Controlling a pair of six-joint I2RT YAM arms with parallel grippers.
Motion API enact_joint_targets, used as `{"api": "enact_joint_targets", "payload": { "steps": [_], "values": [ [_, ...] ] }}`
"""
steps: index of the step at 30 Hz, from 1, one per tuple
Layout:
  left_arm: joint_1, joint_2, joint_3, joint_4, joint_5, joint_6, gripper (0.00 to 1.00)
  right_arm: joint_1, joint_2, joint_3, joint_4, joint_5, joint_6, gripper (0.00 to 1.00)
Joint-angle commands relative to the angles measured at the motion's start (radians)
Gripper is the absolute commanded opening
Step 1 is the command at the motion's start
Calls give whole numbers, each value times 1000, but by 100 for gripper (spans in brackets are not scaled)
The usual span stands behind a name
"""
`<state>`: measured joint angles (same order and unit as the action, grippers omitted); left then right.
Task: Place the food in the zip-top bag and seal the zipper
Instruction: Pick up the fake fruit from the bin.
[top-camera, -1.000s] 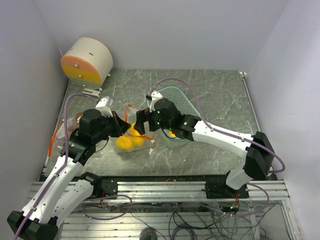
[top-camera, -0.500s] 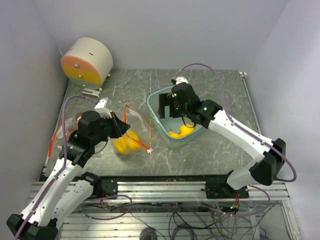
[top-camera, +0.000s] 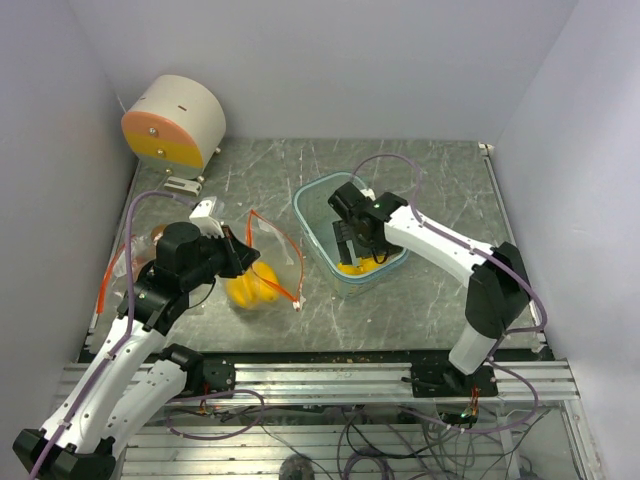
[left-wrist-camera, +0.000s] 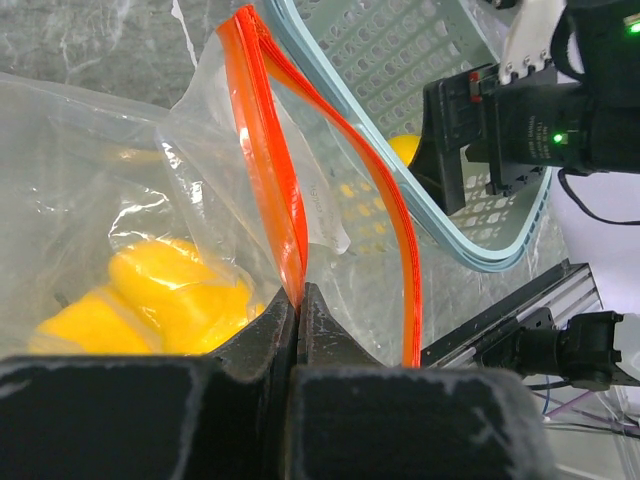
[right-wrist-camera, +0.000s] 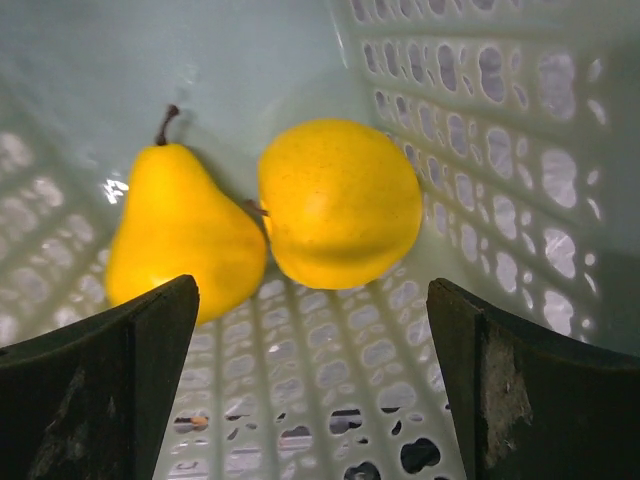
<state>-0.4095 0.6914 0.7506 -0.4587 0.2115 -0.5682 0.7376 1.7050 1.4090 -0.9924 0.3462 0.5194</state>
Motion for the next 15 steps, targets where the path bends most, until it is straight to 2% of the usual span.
{"api": "enact_joint_targets", "payload": {
  "steps": [1,10,12,15],
  "values": [
    [-3,-5,13,7,15,23,7,-23,31,-43,-41,40,4,97],
    [-3,14,10,-3,8,37,7,-58,119,-142,70,30,-16,93],
    [-3,13,9,-6,2,36,7,-61,130,-156,92,8,-25,86],
    [-3,7,5,-11,-1,33,7,-63,126,-161,115,-19,-31,67]
  ]
}}
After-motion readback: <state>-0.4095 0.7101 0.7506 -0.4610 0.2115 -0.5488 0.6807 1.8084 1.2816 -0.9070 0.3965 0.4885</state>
